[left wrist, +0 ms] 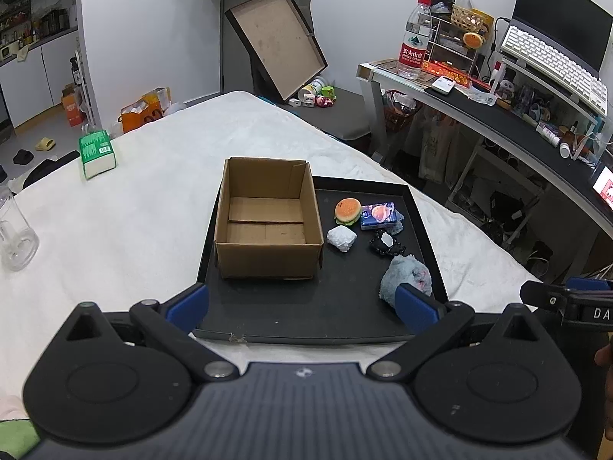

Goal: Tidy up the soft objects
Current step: 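Move both tools toward the black tray with the cardboard box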

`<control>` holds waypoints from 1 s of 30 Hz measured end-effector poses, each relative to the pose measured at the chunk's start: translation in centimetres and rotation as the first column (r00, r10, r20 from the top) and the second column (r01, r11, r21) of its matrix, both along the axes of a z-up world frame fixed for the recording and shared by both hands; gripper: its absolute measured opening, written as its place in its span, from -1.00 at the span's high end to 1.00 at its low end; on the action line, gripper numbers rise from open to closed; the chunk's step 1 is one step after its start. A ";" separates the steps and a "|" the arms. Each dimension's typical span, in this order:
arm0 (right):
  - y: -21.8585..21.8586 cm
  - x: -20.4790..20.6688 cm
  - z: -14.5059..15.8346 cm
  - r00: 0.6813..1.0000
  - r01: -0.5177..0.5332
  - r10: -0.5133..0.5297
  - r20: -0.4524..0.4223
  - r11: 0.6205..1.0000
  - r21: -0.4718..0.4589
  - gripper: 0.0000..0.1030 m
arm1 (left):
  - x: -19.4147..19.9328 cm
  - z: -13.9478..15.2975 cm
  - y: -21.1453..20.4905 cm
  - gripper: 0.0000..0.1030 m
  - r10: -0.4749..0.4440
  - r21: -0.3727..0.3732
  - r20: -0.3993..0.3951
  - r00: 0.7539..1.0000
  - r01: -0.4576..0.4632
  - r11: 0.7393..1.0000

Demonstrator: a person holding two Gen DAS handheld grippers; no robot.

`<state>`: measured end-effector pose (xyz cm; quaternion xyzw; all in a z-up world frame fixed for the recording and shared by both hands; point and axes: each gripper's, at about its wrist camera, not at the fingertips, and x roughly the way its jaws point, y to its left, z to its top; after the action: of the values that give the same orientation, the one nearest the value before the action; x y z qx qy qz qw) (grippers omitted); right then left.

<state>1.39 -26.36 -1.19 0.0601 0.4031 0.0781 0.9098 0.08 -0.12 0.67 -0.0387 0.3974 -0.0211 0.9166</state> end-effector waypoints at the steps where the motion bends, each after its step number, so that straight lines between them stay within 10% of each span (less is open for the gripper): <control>1: 0.0 0.0 -0.1 1.000 0.000 0.000 0.000 1.000 0.002 -1.00 | 0.1 -0.1 0.1 -0.99 0.002 0.000 -0.001 1.000 -0.002 1.000; 30: -0.6 3.2 -3.4 1.000 0.016 -0.016 -0.025 1.000 0.010 -1.00 | 4.4 -3.5 2.8 -0.97 0.097 -0.008 -0.025 0.995 -0.097 0.995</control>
<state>4.64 -26.93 -4.58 0.0689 0.4134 0.0723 0.9051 4.49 2.72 -2.88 -0.0623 0.4063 0.0221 0.9114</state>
